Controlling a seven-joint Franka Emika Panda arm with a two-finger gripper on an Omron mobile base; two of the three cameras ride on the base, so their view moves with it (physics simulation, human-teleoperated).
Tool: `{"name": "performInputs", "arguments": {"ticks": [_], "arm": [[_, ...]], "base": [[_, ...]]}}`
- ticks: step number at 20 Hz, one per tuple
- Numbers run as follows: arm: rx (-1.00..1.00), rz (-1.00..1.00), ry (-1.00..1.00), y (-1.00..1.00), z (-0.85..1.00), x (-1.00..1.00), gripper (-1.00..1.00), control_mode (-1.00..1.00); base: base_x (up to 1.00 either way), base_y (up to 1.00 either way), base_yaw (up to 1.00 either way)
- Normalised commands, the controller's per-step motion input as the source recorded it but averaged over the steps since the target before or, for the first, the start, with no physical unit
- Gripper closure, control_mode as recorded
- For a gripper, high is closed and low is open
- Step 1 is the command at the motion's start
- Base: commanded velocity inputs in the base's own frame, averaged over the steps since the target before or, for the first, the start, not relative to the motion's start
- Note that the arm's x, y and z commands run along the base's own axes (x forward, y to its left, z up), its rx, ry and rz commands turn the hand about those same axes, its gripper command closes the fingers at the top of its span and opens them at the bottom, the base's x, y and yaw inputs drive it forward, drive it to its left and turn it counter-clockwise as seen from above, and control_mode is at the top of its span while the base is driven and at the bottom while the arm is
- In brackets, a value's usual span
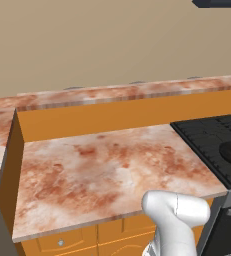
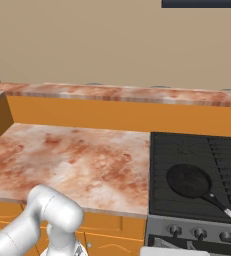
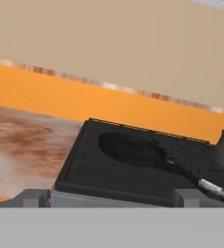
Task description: Pick the pan from the cabinet and place it on the stove. Then turn on the stove burner for the pan.
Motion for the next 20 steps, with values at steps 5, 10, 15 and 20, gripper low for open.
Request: {"name": "performInputs", "arguments": {"ticks": [5, 10, 15, 20], "arm": [[0.00, 0.00, 0.08, 0.00, -0.17, 0.20, -1.00, -1.00], [0.00, 0.00, 0.01, 0.00, -0.13, 0.05, -1.00, -1.00], [0.00, 0.00, 0.00, -0.01, -0.08, 0.01, -1.00, -1.00], [0.00, 0.00, 0.00, -0.02, -0.10, 0.01, -1.00, -1.00]], "base": [[0.00, 0.00, 0.00], [0.00, 0.00, 0.00], [0.00, 0.00, 0.00], [0.00, 0.00, 0.00]]}}
